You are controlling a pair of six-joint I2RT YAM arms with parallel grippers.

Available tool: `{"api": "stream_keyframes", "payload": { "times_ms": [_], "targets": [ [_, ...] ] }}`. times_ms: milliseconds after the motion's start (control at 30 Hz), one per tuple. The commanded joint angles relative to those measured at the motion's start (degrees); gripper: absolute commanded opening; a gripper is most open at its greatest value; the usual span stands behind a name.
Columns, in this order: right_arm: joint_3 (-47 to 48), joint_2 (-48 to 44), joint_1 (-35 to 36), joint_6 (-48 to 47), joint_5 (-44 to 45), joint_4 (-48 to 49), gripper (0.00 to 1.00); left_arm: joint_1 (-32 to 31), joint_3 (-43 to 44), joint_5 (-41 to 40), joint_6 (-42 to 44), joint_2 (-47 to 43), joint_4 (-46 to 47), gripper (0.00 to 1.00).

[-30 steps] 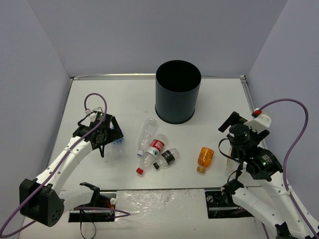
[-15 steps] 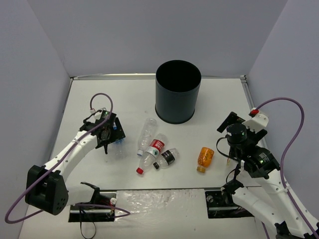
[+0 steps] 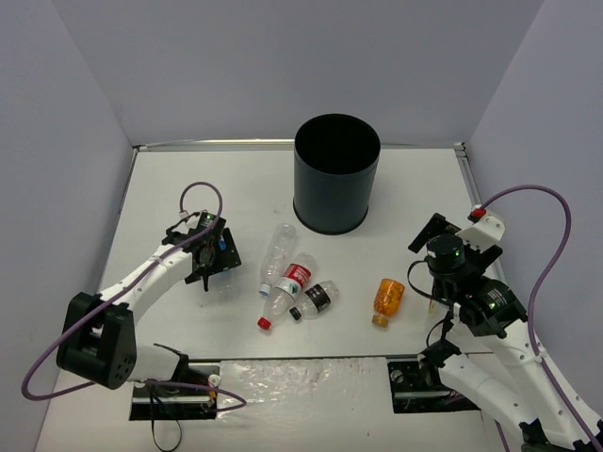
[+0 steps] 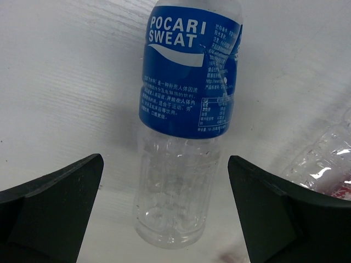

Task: Put the plastic bottles in the bin

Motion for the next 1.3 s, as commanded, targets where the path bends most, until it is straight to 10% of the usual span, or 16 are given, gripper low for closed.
{"api": "stream_keyframes", "payload": {
  "times_ms": [0,267,433,733,967,1267],
  "targets": [
    [-0.19,0.55,0.0,0.15,0.47,1.62,1.0,0.44,1.35,1.72,2.06,3.04,5.56,0.97],
    [-0.23,0.2,0.0,0.06,0.69,1.71,1.0,0.43,3.52,3.29,1.97,11.3,5.61,0.95],
    [-0.55,-0.25,0.0,0.32,0.12,1.71,1.0,0.36,4.27,2.82,2.11,10.42,5.0,0.48],
    [-0.11,0.21,0.0,0.43,-0.17,1.71,1.0,-0.26,12.53,4.67,4.98,1.77,0.94,0.25],
    [-2.2,0.66,-0.06,2.3,-2.8,1.74,1.0,-8.56,31.98,1.47,12.7,-0.71,5.71,0.27],
    [-8.23,2.58,0.0,8.89,-10.37,1.71,1.0,-14.92,67.72,9.38,23.18,21.48,12.62,0.31]
  ]
}}
